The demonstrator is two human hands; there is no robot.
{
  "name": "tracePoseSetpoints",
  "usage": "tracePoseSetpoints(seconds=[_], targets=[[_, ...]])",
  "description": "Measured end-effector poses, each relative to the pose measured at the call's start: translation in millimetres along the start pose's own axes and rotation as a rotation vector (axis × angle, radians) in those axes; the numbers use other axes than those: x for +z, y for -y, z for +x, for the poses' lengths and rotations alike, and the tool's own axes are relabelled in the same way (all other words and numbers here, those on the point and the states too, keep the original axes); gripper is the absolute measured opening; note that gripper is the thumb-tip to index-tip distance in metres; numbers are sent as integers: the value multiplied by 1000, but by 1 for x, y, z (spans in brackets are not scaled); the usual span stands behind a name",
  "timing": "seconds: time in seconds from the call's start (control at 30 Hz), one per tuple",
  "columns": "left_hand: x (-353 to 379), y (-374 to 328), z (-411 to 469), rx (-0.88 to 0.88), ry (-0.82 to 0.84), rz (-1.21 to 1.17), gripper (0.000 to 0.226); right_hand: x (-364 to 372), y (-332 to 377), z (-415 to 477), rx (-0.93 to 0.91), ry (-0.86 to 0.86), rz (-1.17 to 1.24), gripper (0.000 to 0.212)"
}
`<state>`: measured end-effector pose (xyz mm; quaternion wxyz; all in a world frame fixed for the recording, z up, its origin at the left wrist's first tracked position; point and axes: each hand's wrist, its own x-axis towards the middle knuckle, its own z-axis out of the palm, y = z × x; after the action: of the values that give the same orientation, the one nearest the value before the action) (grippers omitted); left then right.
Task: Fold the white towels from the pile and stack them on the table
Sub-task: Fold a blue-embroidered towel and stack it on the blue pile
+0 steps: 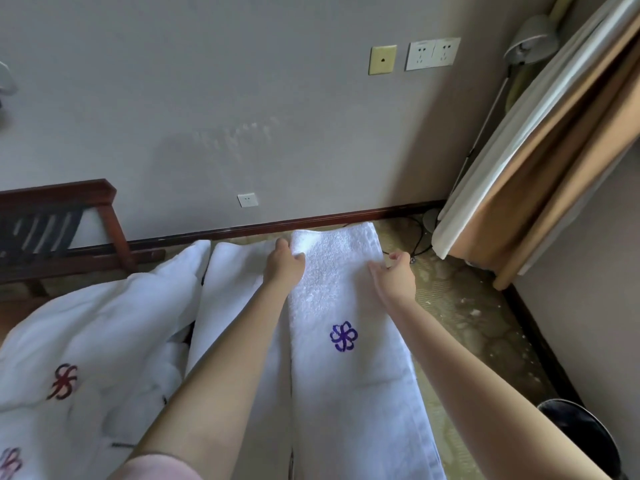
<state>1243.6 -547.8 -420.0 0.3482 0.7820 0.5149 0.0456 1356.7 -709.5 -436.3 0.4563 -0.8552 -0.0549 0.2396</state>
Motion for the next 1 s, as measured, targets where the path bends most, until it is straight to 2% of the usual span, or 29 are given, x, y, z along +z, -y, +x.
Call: tracePoseSetpoints(seconds=[0.1, 0.17, 0.37, 0.47, 0.53, 0.73, 0.87, 1.0], targets=[[4, 7, -19, -146, 52, -180, 71, -11, -9, -8, 2, 61, -35, 59], [8, 12, -39, -195, 67, -257, 78, -19, -19, -19, -3, 85, -74, 62], [25, 37, -116, -280, 74, -448, 64, -38, -53, -75, -22, 118, -154, 64], [34, 54, -152, -269, 87, -436, 85, -44, -71, -109, -56, 129, -229, 61], [39, 63, -173, -284, 67, -465, 85, -47, -82, -130, -67, 119, -262, 62], [48, 83, -224, -242, 81, -380, 85, -58, -107, -174, -49, 114, -362, 65], [49, 89, -246, -175, 98, -369, 76, -64, -119, -188, -45, 131, -364, 60], [37, 98, -249, -79, 145, -316, 86, -66, -123, -195, -93, 113, -353, 56]])
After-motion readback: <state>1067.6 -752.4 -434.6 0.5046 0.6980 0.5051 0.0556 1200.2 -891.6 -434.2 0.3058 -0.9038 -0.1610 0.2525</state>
